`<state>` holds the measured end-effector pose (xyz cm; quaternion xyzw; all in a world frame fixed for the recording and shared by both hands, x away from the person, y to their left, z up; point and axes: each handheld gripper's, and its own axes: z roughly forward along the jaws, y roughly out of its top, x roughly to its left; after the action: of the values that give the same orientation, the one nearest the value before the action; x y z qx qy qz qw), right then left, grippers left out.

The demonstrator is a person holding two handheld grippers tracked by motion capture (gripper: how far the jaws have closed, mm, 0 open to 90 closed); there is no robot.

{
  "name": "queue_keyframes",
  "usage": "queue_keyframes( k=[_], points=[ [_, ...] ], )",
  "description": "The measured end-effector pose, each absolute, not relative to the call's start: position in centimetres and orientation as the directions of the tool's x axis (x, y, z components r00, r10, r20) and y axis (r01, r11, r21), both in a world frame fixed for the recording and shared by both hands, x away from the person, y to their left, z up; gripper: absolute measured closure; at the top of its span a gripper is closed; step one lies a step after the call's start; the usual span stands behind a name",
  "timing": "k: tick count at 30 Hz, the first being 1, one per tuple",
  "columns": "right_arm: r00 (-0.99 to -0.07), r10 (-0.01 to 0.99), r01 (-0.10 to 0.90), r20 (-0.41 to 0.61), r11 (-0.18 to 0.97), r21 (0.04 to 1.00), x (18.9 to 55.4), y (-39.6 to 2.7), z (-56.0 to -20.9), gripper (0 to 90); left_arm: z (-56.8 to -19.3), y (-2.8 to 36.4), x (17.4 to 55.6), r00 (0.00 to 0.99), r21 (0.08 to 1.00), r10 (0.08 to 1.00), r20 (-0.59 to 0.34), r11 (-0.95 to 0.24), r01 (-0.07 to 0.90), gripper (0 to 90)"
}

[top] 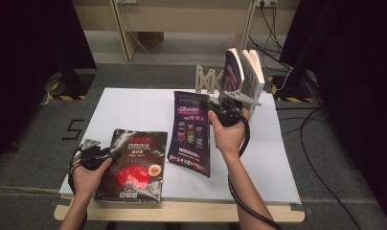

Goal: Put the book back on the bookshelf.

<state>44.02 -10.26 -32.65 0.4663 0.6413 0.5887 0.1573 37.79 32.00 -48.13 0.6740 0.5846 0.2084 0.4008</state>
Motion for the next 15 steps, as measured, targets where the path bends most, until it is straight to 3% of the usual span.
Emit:
queue_keyframes(
  k=[15],
  points=[
    [-0.498, 0.797, 0.386, 0.342, -0.149, 0.910, 43.8, -11.6, -32.0, 84.7, -48.2, 32.1, 37.8, 0.219, 0.789, 0.959, -0.181, 0.008, 0.614, 41.7]
  ],
)
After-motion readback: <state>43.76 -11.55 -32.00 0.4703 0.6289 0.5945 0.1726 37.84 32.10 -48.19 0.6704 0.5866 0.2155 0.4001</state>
